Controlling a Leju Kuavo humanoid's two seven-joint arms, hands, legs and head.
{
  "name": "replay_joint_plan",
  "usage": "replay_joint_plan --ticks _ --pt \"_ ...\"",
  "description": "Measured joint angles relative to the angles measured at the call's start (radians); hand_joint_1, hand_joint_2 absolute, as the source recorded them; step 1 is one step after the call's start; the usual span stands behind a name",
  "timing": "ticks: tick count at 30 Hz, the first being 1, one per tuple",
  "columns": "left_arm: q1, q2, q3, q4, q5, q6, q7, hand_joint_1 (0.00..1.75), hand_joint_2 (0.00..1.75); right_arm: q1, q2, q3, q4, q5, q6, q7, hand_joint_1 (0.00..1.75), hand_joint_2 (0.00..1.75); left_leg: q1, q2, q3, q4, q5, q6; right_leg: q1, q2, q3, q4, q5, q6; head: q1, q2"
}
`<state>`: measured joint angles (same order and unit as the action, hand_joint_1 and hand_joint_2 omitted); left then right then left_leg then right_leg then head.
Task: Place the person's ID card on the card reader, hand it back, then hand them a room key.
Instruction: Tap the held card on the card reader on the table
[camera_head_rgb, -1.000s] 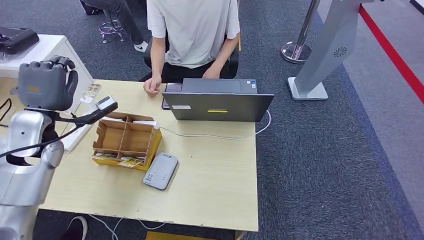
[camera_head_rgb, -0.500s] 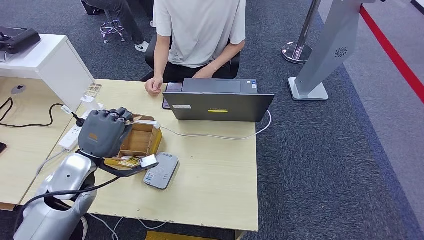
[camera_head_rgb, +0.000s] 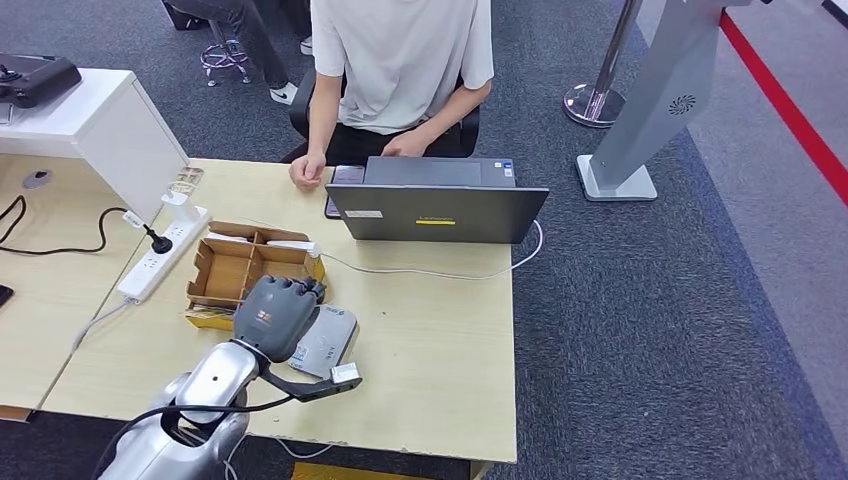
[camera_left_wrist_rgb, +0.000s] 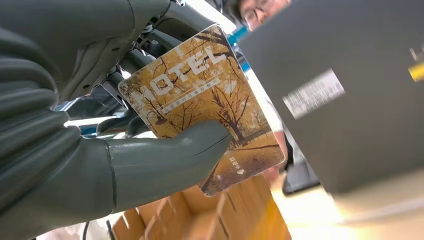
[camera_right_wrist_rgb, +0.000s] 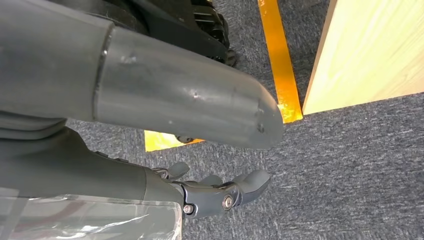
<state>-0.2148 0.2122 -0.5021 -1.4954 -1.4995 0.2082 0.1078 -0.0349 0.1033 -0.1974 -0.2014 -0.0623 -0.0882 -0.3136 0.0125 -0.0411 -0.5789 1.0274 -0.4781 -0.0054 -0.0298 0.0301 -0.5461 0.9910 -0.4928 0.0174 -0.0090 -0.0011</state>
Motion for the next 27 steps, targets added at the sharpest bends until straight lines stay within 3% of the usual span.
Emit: replay_joint_plan --ticks 27 --pt "0.026 -0.027 -0.003 0.179 0.015 -0.057 0.071 1.75 1.75 0.001 0.005 -0.003 0.000 0.029 -0.008 0.015 0.00 0.00 0.000 -0.001 0.000 0.000 0.000 0.000 0.000 -0.001 0.001 0.000 0.000 0.000 0.000 0.000"
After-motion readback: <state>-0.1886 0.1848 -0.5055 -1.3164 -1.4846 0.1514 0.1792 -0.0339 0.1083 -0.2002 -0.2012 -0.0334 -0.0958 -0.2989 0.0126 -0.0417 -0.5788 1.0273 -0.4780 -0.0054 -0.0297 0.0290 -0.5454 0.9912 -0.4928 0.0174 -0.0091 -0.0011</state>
